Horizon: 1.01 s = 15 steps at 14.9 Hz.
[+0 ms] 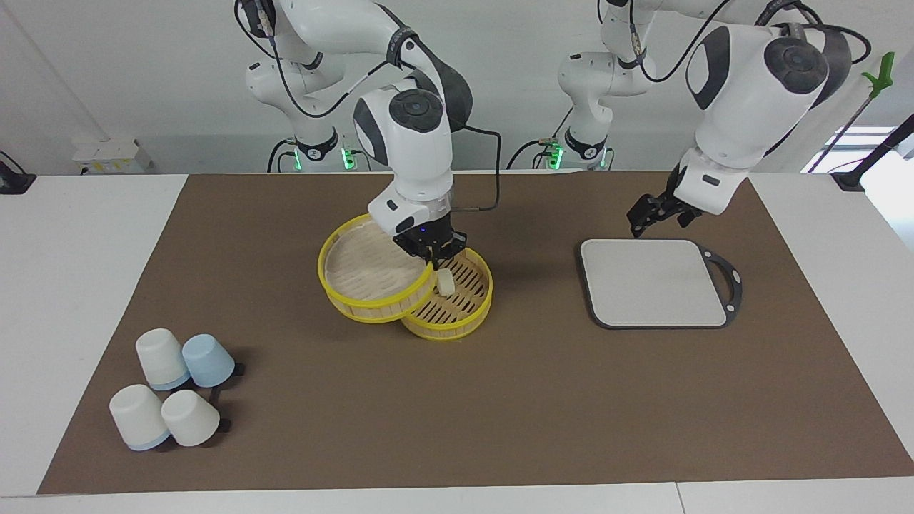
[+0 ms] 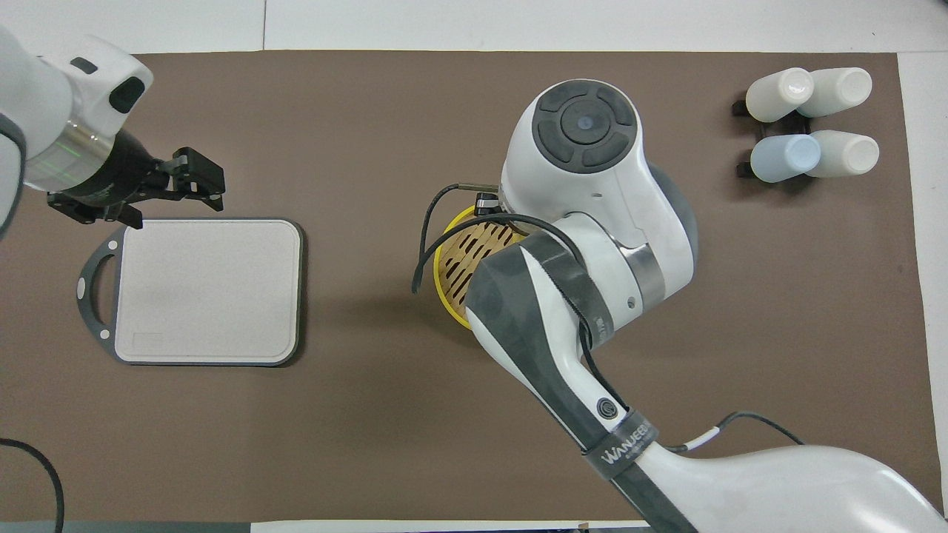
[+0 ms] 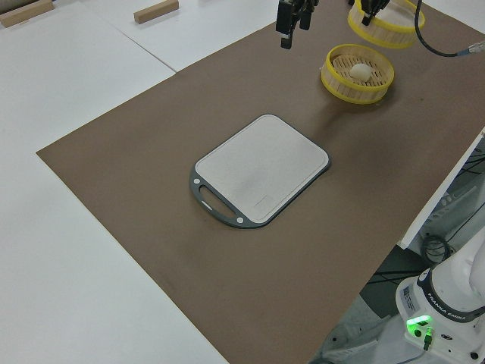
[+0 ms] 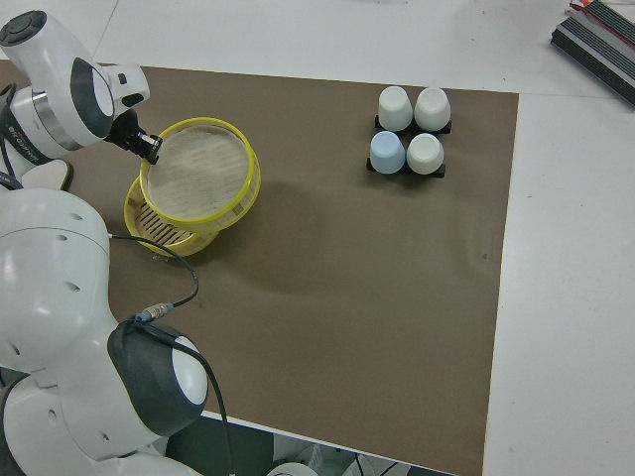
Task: Place bun in steamer
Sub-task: 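Carry the lid with the right gripper while the left gripper withdraws, then lower the lid onto the steamer and seat it with the right gripper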
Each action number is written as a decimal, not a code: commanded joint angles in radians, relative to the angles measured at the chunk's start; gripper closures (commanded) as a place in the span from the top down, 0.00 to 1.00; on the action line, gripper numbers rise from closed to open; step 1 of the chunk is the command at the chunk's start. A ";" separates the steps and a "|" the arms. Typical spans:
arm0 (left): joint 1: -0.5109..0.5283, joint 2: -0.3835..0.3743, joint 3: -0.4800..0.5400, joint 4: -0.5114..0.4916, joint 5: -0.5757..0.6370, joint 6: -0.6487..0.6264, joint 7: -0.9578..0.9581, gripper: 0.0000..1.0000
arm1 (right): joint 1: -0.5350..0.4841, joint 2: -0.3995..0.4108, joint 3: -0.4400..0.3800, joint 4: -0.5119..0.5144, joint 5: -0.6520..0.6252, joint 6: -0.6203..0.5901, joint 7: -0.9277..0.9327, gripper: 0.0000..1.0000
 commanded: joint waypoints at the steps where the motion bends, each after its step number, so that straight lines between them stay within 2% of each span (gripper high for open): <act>1: 0.017 -0.091 -0.011 -0.098 0.011 -0.004 0.043 1.00 | 0.023 0.110 -0.001 0.139 0.010 -0.051 0.032 0.00; 4: 0.063 -0.127 -0.022 -0.127 0.013 -0.056 0.104 1.00 | 0.045 0.132 -0.003 0.161 0.009 -0.053 0.046 0.00; 9: 0.086 -0.146 -0.017 -0.170 0.013 -0.051 0.190 1.00 | 0.091 0.206 -0.008 0.219 0.006 -0.027 0.146 0.00; 15: 0.104 -0.152 -0.018 -0.173 0.013 -0.030 0.212 1.00 | 0.125 0.218 -0.005 0.216 0.006 0.030 0.215 0.00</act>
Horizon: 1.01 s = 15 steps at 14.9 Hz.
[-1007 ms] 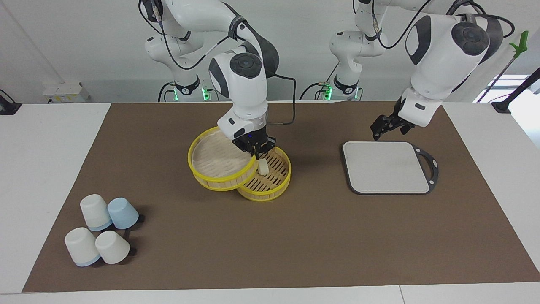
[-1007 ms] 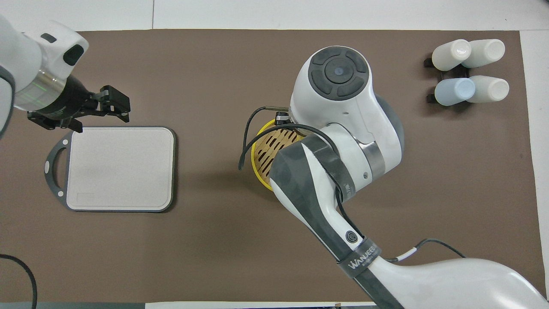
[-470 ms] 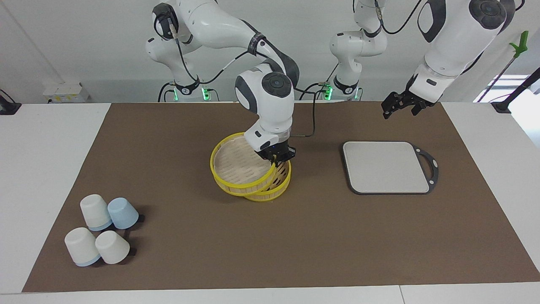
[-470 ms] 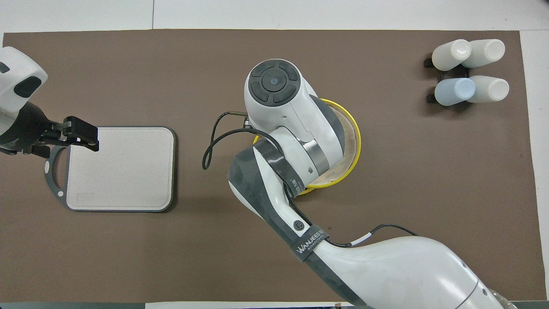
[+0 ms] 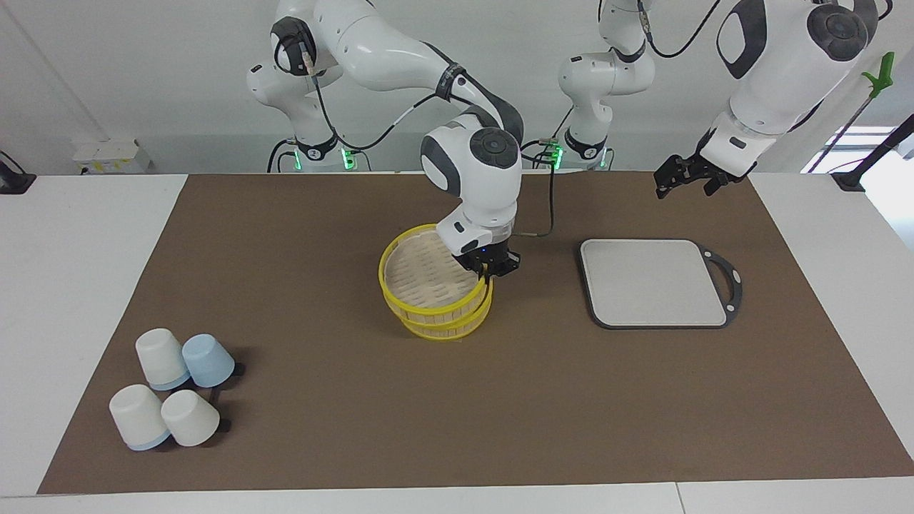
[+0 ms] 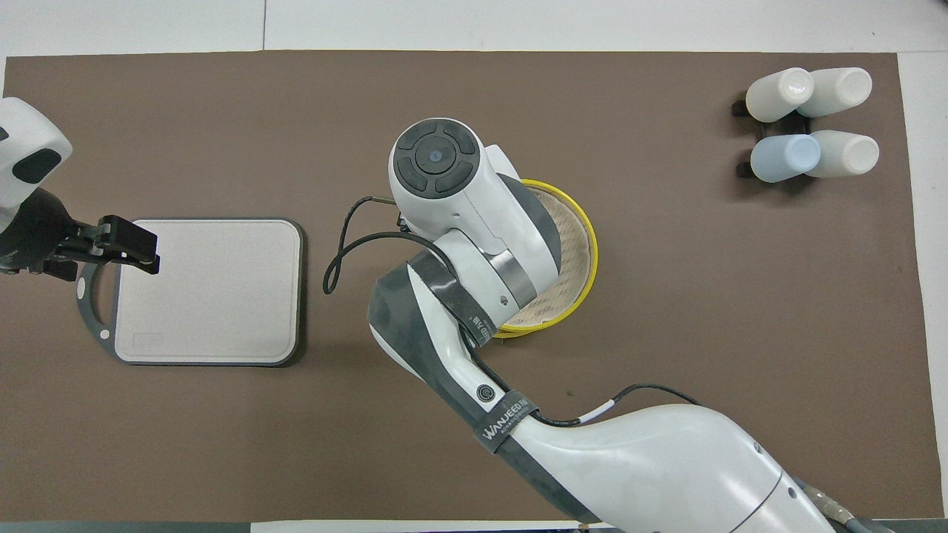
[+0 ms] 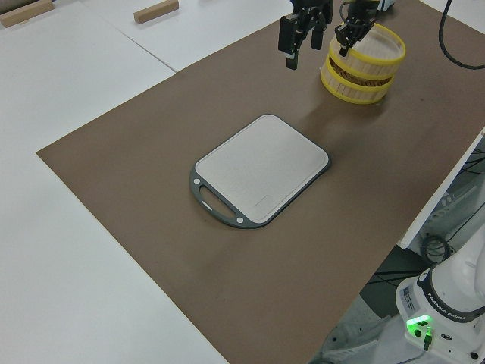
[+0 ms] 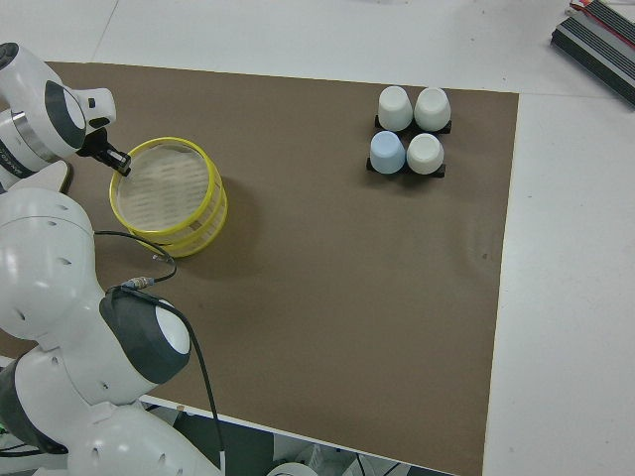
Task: Place bun in steamer
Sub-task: 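Lower the lid onto the steamer and seat it with the right gripper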
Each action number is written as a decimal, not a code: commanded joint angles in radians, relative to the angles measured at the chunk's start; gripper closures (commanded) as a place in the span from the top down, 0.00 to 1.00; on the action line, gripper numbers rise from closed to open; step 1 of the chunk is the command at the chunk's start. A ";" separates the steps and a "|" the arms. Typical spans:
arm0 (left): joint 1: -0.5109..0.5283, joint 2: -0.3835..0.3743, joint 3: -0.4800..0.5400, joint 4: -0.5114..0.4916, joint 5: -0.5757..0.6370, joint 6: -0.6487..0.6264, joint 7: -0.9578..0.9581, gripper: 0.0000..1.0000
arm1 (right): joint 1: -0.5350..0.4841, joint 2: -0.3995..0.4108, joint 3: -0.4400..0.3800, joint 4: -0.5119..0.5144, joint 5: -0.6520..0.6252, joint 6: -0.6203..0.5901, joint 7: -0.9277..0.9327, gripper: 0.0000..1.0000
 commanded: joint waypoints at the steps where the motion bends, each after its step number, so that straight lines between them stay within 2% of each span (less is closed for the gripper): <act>1: 0.017 -0.026 -0.013 -0.022 0.012 0.033 0.013 1.00 | 0.015 0.020 -0.004 0.032 0.007 0.018 0.026 0.00; 7: 0.020 -0.026 -0.016 -0.022 0.014 0.031 0.022 1.00 | 0.017 0.015 -0.004 0.018 0.004 0.044 0.036 0.00; 15: 0.022 -0.021 -0.019 -0.009 0.017 0.066 0.070 1.00 | 0.009 -0.002 -0.003 -0.066 0.000 0.110 0.020 0.00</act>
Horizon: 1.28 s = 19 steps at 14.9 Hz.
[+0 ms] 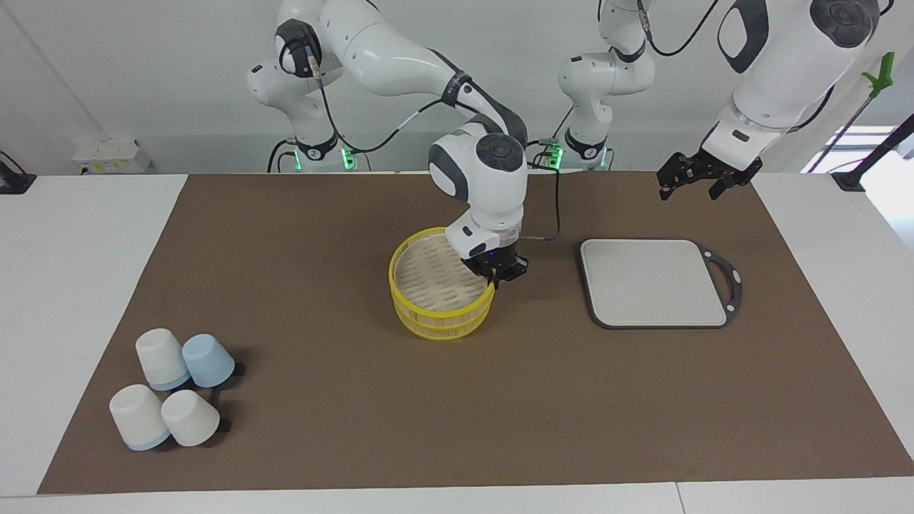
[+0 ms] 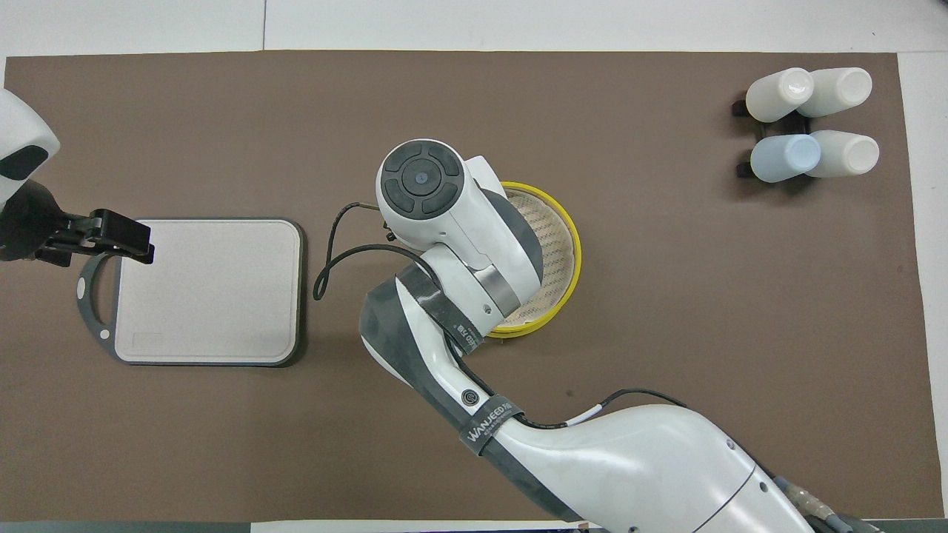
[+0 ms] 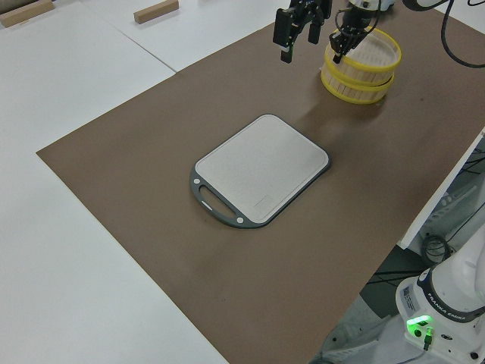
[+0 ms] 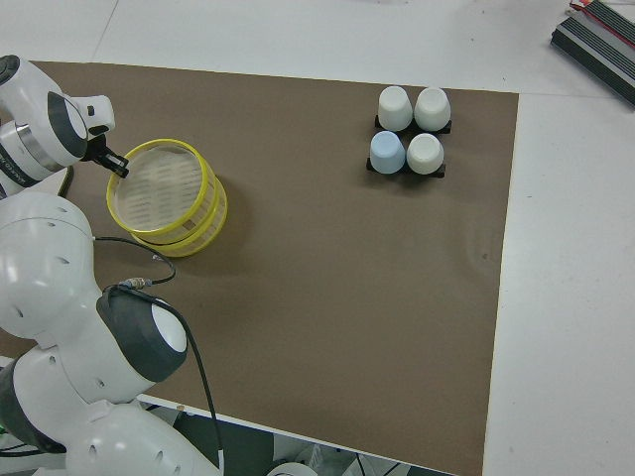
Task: Place bun in steamer
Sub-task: 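Lower the lid onto the steamer and seat it with the right gripper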
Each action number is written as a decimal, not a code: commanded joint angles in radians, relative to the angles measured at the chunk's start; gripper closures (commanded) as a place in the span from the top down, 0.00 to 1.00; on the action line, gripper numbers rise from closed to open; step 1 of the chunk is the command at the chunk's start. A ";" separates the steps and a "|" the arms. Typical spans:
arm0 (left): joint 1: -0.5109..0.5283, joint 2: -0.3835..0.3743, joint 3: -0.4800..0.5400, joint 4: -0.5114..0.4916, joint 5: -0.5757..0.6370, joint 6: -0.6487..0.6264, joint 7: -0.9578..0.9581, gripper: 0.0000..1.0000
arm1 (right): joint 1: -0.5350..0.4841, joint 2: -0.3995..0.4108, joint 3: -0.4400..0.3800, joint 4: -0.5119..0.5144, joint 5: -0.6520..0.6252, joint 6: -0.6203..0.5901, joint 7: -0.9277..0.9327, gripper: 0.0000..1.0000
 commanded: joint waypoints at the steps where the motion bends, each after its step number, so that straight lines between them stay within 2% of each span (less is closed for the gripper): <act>1: 0.022 -0.018 -0.016 -0.022 0.017 0.028 0.019 1.00 | -0.006 -0.017 0.003 -0.041 0.001 0.028 0.000 0.00; 12: 0.040 -0.023 -0.013 -0.034 0.015 0.029 0.010 1.00 | 0.024 -0.038 0.003 -0.067 0.008 0.019 0.009 0.00; 19: 0.040 -0.024 -0.013 -0.034 0.015 0.028 0.010 1.00 | 0.008 -0.052 0.003 -0.081 0.005 0.016 -0.006 0.00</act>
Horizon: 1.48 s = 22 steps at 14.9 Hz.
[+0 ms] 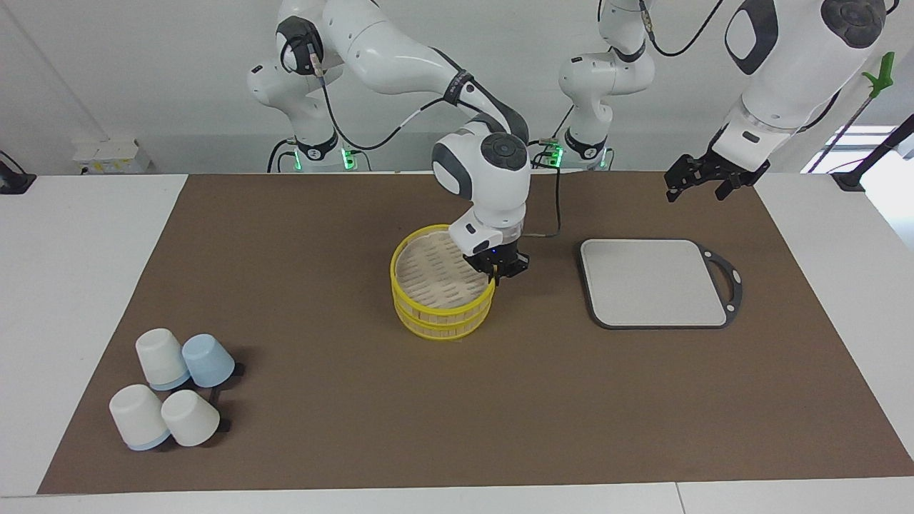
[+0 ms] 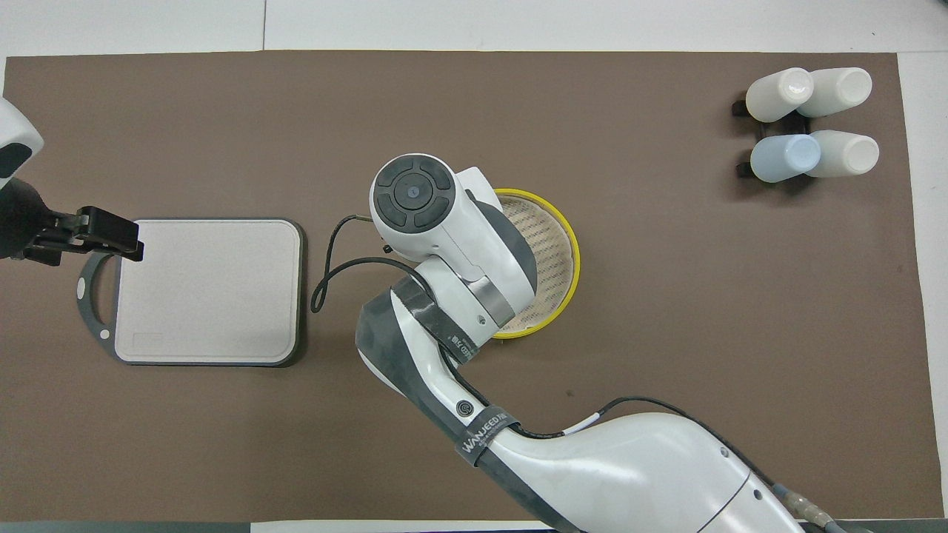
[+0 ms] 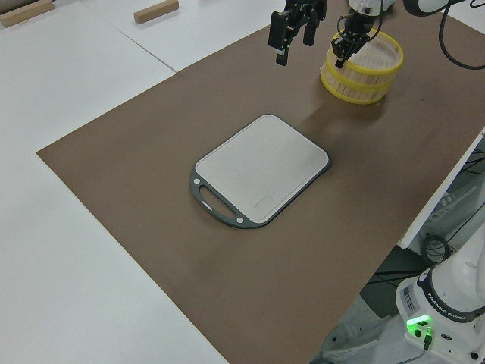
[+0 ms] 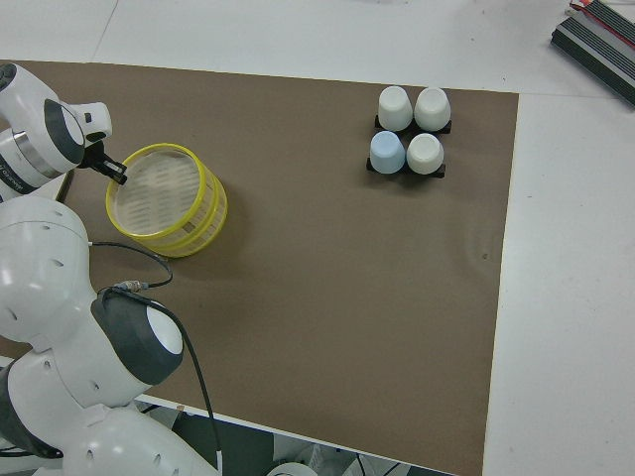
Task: Place bun in steamer
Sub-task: 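Lower the lid onto the steamer and seat it with the right gripper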
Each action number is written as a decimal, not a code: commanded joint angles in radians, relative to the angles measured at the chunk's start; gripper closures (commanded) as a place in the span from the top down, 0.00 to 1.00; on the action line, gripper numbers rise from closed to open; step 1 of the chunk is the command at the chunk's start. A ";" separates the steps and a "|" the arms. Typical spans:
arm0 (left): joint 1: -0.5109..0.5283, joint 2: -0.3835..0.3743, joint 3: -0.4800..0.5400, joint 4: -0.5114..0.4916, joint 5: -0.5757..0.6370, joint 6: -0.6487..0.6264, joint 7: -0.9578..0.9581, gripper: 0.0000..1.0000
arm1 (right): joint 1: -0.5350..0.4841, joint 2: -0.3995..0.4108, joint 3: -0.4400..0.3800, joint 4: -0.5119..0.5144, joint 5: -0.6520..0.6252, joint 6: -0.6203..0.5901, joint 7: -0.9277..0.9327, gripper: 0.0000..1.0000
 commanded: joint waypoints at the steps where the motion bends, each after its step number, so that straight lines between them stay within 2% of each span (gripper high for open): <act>1: 0.015 -0.024 -0.011 -0.030 0.015 0.018 0.010 1.00 | -0.011 -0.040 0.004 -0.043 0.009 0.012 -0.014 0.00; 6: 0.015 -0.024 -0.011 -0.032 0.015 0.018 0.010 1.00 | -0.023 -0.043 0.004 -0.045 0.012 0.012 -0.018 0.00; 7: 0.015 -0.024 -0.011 -0.030 0.015 0.018 0.010 1.00 | -0.021 -0.042 0.004 -0.046 0.012 0.013 -0.022 0.53; 8: 0.015 -0.024 -0.011 -0.030 0.015 0.018 0.010 1.00 | -0.020 -0.042 0.004 -0.045 0.012 0.016 -0.020 1.00; 13: 0.015 -0.024 -0.011 -0.030 0.015 0.018 0.010 1.00 | -0.012 -0.042 0.003 -0.034 0.012 0.012 -0.022 1.00; 15: 0.015 -0.024 -0.011 -0.030 0.015 0.018 0.010 1.00 | -0.037 -0.072 0.001 -0.034 0.009 -0.002 -0.043 1.00; 19: 0.015 -0.024 -0.011 -0.030 0.015 0.018 0.010 1.00 | -0.107 -0.170 0.000 -0.040 0.006 -0.087 -0.279 1.00; 22: 0.015 -0.024 -0.011 -0.030 0.015 0.018 0.010 1.00 | -0.214 -0.246 -0.002 -0.043 0.001 -0.244 -0.582 1.00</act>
